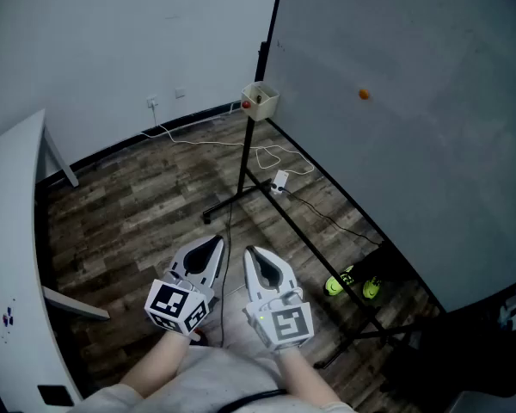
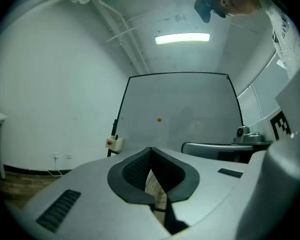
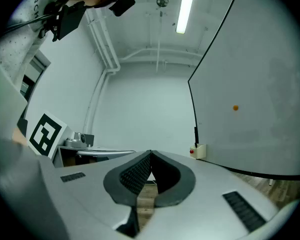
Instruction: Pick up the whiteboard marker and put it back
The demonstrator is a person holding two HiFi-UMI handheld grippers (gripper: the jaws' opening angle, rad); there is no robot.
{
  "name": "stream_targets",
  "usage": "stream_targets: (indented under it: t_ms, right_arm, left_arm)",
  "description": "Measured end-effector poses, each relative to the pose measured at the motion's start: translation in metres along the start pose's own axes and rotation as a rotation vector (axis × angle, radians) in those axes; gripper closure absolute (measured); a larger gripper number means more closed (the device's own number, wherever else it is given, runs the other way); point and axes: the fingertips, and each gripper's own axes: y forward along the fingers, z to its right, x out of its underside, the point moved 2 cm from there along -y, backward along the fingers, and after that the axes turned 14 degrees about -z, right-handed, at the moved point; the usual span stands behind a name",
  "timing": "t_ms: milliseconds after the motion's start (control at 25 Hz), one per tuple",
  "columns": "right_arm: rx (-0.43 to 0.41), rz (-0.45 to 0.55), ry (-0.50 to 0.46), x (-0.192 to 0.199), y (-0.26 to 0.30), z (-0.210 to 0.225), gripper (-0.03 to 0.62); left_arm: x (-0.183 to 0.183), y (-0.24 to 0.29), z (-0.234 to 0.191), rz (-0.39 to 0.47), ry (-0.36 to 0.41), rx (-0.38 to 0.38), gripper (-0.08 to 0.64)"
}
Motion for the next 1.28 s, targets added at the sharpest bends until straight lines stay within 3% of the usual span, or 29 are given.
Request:
stream_targets:
  t_ms: [480, 760, 920, 1120, 1280]
  right_arm:
    - [0.013, -0.011, -0.016, -0.002, -0.011, 0.008, 0.574]
    - [-0.029, 0.007, -0.007, 0.002, -0.012, 0.004, 0.572]
    - [-0.025, -0.041, 0.01, 0.008, -0.015, 0.002, 0.572]
    - [-0.084, 0.007, 0.016, 0.015, -0.002, 0.007, 0.572]
    - [-0.074, -0.044, 0.024, 0.023, 0.025, 0.025, 0.572]
  left_arm:
    - [-0.002, 0.002, 0.013, 0.0, 0.005, -0.007, 0.545]
    - [0.002, -0.002, 0.018, -0.002, 0.004, -0.022, 0.545]
    - [0.013, -0.006, 0.019, -0.013, -0.002, -0.026, 0.545]
    - [0.022, 0.015, 0.008, -0.035, -0.023, -0.014, 0.545]
    - [0.016, 0.043, -0.007, -0.021, 0.0, 0.012, 0.545]
